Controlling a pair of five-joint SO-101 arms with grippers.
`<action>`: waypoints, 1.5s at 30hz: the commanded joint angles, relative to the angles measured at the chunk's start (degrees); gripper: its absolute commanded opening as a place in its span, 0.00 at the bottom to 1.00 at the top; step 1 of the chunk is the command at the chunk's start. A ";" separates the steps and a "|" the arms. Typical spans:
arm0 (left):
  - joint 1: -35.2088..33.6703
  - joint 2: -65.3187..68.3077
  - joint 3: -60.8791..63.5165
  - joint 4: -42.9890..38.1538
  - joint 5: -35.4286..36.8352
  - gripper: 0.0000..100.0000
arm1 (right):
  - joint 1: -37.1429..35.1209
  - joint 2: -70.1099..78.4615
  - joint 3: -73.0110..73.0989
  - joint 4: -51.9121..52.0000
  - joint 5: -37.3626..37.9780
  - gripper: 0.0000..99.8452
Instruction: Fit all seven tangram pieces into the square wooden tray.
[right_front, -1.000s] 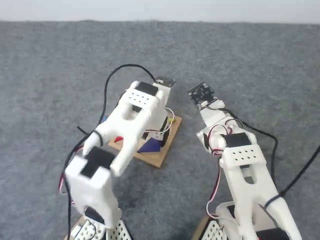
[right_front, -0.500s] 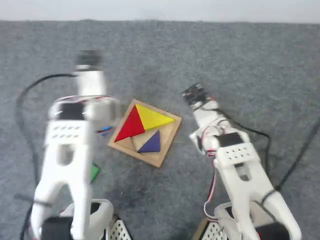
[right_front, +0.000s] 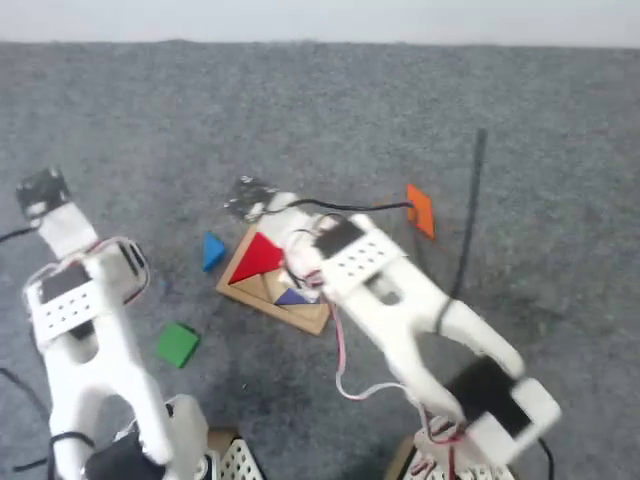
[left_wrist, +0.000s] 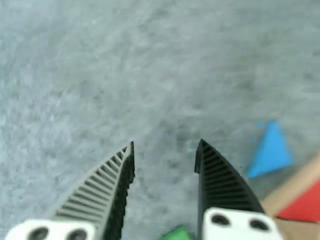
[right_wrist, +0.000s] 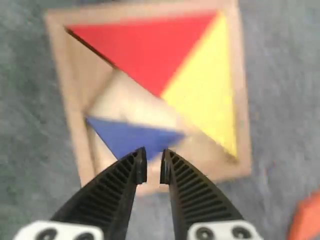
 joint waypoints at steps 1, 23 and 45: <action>-2.55 1.14 3.38 -8.00 -3.25 0.20 | -1.98 5.49 -8.26 0.13 0.53 0.05; -3.08 1.76 3.03 -8.26 -3.87 0.20 | -2.07 10.95 -12.57 13.67 0.62 0.05; 2.99 1.32 1.54 13.54 -20.31 0.20 | 10.33 -21.32 8.35 12.09 0.79 0.05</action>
